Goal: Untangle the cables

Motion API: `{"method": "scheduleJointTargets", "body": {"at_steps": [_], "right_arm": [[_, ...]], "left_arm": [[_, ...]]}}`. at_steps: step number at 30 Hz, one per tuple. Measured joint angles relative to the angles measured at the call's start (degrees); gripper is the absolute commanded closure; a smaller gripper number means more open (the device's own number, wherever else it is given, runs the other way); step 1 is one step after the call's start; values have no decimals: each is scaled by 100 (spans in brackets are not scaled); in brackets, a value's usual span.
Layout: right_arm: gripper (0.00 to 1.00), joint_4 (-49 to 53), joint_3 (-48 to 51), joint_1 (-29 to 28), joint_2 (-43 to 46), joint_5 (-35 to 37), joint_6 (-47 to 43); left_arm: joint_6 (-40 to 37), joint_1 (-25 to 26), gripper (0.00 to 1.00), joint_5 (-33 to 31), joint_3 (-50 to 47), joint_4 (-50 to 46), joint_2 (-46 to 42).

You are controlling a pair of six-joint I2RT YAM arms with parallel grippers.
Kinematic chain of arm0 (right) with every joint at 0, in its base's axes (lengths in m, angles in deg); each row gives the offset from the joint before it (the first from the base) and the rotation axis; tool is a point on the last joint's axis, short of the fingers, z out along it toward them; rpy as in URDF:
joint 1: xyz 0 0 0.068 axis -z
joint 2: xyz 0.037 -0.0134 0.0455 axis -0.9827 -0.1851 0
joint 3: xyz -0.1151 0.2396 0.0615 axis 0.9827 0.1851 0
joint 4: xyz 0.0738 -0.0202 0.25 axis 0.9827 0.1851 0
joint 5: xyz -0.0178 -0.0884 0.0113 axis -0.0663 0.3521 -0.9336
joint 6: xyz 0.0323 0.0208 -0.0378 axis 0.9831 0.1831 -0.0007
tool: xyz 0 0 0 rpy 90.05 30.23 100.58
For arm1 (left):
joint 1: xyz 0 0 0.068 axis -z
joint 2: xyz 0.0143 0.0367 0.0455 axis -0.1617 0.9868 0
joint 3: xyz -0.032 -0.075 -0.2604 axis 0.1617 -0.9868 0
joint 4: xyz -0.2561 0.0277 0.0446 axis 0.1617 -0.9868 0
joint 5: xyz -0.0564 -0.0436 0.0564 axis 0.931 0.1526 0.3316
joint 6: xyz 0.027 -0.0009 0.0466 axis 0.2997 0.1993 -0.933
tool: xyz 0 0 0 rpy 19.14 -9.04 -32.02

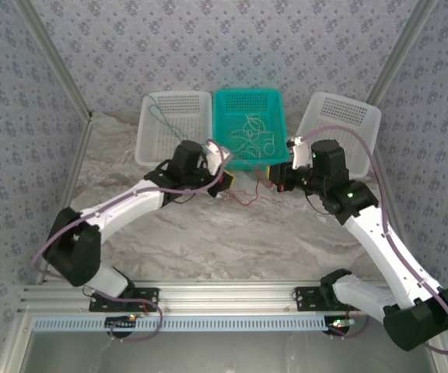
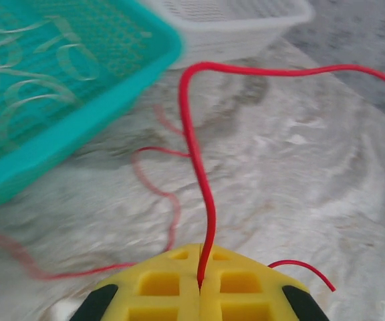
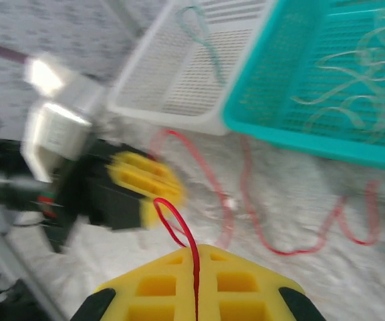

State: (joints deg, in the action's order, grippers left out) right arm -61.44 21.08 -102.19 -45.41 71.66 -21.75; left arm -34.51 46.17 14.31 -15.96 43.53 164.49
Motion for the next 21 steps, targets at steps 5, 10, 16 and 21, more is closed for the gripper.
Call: {"method": "scheduleJointTargets", "body": {"at_steps": [5,10,16,21], "right_arm": [[99,640,31,317,-44,970,-326],[100,483,162,785,-26,940,-55],[100,50,133,1871,-63,15,813],[100,-59,-863,2524,-748,166,1220]], "left_arm": [[343,-671,100,-549,-339,2,-1193],[396,-481,100,-402,-249,-7,-1502],[761,-249,95,260,-382,358,-1329],[1082,-28,66,343,-461,822,-1296]]}}
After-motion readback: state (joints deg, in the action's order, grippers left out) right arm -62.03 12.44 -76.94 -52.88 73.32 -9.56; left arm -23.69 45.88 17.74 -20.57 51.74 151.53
